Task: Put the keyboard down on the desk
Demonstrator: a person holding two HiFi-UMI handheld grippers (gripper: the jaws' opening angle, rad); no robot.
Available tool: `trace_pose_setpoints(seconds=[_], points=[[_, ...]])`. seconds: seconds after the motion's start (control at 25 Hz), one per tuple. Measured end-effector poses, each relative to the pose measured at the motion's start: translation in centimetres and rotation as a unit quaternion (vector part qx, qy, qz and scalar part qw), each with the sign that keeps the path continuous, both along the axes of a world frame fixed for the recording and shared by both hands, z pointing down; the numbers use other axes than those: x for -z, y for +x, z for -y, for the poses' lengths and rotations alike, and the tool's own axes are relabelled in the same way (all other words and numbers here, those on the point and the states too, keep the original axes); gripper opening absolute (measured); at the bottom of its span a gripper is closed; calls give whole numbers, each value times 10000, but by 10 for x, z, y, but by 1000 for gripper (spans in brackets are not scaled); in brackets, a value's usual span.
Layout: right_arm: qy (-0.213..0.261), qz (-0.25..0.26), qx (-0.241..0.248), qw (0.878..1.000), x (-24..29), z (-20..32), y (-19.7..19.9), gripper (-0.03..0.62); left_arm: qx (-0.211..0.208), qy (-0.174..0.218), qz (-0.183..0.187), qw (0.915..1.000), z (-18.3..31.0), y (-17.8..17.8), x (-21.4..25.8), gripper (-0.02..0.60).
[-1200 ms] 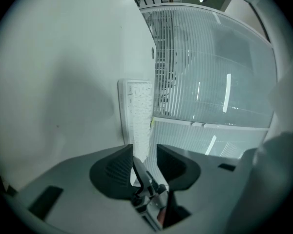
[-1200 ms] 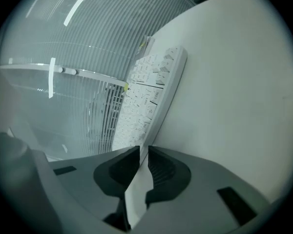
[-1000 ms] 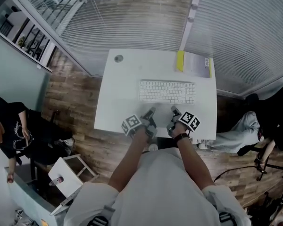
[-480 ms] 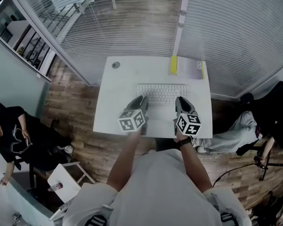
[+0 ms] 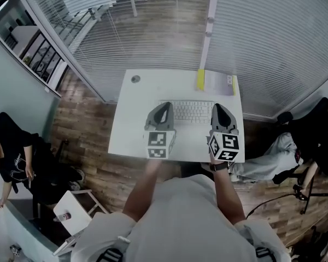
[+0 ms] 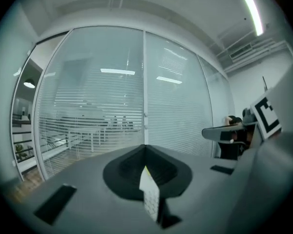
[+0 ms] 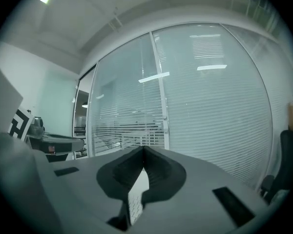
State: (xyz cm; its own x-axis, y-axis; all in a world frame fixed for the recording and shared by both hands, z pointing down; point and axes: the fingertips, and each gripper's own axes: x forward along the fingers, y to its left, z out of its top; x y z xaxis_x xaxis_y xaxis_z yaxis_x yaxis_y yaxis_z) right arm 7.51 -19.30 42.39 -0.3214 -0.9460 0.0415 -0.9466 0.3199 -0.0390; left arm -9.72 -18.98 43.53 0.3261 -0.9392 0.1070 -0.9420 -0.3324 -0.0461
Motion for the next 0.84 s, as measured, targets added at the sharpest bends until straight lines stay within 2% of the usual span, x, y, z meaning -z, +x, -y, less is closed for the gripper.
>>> trace_pose_setpoints(seconds=[0.4, 0.68, 0.84], points=[[275, -144, 48, 9995, 17, 1, -8, 11, -45, 172, -283, 9994, 1, 6, 20, 14], [298, -177, 155, 9993, 18, 11, -6, 11, 5, 423, -270, 9987, 9, 11, 32, 14], [228, -423, 184, 9987, 11, 22, -6, 11, 39, 418, -278, 9987, 20, 10, 30, 14]])
